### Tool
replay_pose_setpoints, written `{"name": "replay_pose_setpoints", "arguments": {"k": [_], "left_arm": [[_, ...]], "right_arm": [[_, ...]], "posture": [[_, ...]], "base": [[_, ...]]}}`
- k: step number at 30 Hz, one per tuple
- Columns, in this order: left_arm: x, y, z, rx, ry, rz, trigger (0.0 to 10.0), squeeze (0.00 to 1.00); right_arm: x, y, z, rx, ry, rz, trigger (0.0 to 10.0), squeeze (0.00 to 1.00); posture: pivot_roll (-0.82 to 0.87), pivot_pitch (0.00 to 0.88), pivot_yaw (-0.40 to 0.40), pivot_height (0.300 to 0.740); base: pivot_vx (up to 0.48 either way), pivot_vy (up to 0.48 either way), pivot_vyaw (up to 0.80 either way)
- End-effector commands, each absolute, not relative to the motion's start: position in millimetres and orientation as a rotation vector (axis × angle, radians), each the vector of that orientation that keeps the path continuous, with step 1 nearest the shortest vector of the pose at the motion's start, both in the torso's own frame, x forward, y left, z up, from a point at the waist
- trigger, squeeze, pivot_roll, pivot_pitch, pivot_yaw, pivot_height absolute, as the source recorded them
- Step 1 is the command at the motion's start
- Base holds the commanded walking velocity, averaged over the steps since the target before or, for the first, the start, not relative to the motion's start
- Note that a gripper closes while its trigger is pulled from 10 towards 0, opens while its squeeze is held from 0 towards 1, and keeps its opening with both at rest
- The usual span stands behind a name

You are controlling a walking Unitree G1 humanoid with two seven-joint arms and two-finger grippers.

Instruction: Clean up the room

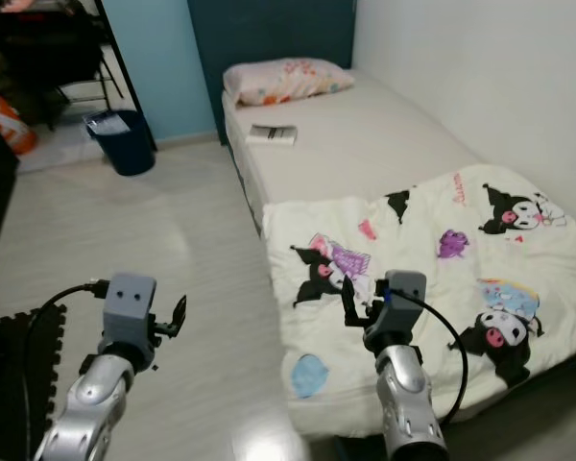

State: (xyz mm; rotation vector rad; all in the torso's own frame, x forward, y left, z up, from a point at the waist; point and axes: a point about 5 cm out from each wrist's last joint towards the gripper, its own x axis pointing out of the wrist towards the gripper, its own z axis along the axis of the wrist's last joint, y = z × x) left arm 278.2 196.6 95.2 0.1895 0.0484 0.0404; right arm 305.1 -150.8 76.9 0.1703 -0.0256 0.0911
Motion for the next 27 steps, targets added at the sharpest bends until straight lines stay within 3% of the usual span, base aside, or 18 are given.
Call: {"name": "replay_pose_setpoints", "arguments": {"k": [1, 10, 24, 27], "left_arm": [[276.7, 195.1, 90.8, 0.190, 0.073, 0.027, 10.0, 0.00], [279.0, 191.3, 90.4, 0.209, 0.084, 0.020, 10.0, 0.00], [280.0, 190.8, 90.2, 0.234, 0.100, 0.031, 10.0, 0.00], [280.7, 193.6, 89.4, 0.233, 0.108, 0.052, 10.0, 0.00]], "right_arm": [[303.0, -155.4, 73.6, 0.165, -0.014, 0.079, 10.0, 0.00], [304.6, -155.6, 74.3, 0.169, -0.017, 0.077, 10.0, 0.00], [306.1, -155.9, 74.3, 0.167, -0.016, 0.080, 10.0, 0.00], [306.3, -155.7, 74.4, 0.167, -0.017, 0.080, 10.0, 0.00]], "posture": [[-0.02, 0.123, 0.018, 0.740], [-0.02, 0.118, 0.019, 0.740], [-0.01, 0.111, 0.016, 0.740], [-0.01, 0.110, 0.017, 0.740]], "base": [[0.000, 0.000, 0.00], [0.000, -0.454, 0.00], [0.000, 0.000, 0.00], [0.000, -0.480, 0.00]]}}
